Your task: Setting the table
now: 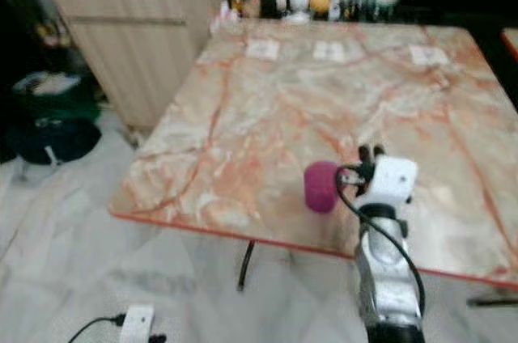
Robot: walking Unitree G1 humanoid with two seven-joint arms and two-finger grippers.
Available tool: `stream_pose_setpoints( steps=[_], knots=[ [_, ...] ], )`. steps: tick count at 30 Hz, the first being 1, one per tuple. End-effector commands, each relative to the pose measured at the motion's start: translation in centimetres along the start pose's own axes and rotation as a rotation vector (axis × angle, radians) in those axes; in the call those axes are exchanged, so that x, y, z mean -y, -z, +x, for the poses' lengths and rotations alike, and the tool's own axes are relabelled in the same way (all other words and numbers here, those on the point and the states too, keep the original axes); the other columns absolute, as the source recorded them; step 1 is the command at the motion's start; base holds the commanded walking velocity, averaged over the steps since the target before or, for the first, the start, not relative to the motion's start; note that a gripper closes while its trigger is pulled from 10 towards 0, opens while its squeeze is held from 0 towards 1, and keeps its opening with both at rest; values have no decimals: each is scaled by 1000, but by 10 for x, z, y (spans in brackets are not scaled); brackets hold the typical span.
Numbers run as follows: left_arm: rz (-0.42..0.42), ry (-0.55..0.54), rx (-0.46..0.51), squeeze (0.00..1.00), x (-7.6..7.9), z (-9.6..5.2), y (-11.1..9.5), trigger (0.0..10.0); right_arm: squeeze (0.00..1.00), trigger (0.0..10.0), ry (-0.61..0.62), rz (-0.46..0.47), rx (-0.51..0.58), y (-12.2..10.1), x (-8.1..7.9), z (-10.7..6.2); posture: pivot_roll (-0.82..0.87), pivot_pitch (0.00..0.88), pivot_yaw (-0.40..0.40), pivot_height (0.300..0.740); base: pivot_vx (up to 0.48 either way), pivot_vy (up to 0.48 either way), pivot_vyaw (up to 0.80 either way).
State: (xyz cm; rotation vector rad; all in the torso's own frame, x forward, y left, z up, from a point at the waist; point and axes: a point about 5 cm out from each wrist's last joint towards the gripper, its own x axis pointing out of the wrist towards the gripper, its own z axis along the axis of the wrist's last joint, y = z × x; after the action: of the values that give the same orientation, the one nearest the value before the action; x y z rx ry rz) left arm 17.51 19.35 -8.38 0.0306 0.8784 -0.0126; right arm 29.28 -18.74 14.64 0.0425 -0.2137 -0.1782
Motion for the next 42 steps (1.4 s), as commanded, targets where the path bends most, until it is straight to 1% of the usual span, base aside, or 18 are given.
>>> stream_pose_setpoints(
  steps=[1,2,5,6,7,8,9,13,15,18,19,20,21,22,26,33,38,42],
  knots=[
    [2,-10,-51,0,-4,-5,15,10000,1000,10000,8,5,15,-7,2,-8,0,75,-3,740,0,0,0],
    [3,-10,-51,0,-4,-4,15,10000,1000,10000,9,6,15,-8,2,-10,-3,76,-3,740,0,0,0],
    [7,-7,-52,0,-4,-4,15,10000,1000,10000,34,61,13,-17,5,-17,-8,78,-2,740,0,0,0],
    [10,-6,-53,0,-4,-4,15,10000,1000,10000,34,57,20,-22,5,-18,-10,76,-1,740,0,0,0],
    [10,-6,-53,0,-4,-4,15,10000,1000,10000,34,57,20,-22,5,-18,-10,76,-1,740,0,0,0],
    [14,-4,-54,0,-4,-4,14,10000,1000,10000,39,33,18,-28,4,-20,-10,76,-1,740,0,0,0],
    [17,-3,-55,0,-4,-4,14,10000,1000,10000,49,-5,0,-30,5,-21,-9,77,0,740,0,0,0],
    [21,-1,-55,0,-4,-4,14,10000,1000,10000,81,-7,-61,-38,2,-24,-14,74,2,740,0,0,0],
    [26,1,-57,0,-5,-4,15,10000,1000,10000,88,23,-124,-41,-5,-22,-15,70,4,740,0,0,0],
    [31,4,-59,0,-5,-4,15,10000,1000,10000,112,42,-200,-38,-6,-20,-13,72,6,740,0,0,0],
    [32,5,-59,0,-4,-4,15,10000,796,10000,112,69,-220,-38,-7,-19,-11,70,4,740,0,0,0],
    [32,6,-59,0,-4,-4,15,10000,796,10000,110,90,-231,-38,-7,-18,-9,70,5,740,0,0,0],
    [30,6,-59,0,-4,-4,15,10000,0,10000,104,100,-263,-36,-7,-16,-7,70,4,740,0,0,0],
    [29,6,-59,0,-4,-4,15,10000,0,10000,106,103,-269,-35,-6,-14,-6,69,4,740,0,0,0],
    [27,6,-60,0,-4,-5,16,10000,0,10000,118,140,-358,-28,-2,-10,-2,73,0,740,0,0,0],
    [22,3,-62,0,-4,-5,16,10000,0,10000,159,150,-433,-27,4,-9,1,84,0,740,0,0,0],
    [22,4,-62,0,-4,-5,16,10000,0,10000,152,177,-476,-24,4,-12,0,87,0,740,0,0,0],
    [21,4,-61,0,-4,-5,16,10000,0,10000,115,196,-505,-22,1,-11,-2,88,-1,740,0,0,0]
  ],
)
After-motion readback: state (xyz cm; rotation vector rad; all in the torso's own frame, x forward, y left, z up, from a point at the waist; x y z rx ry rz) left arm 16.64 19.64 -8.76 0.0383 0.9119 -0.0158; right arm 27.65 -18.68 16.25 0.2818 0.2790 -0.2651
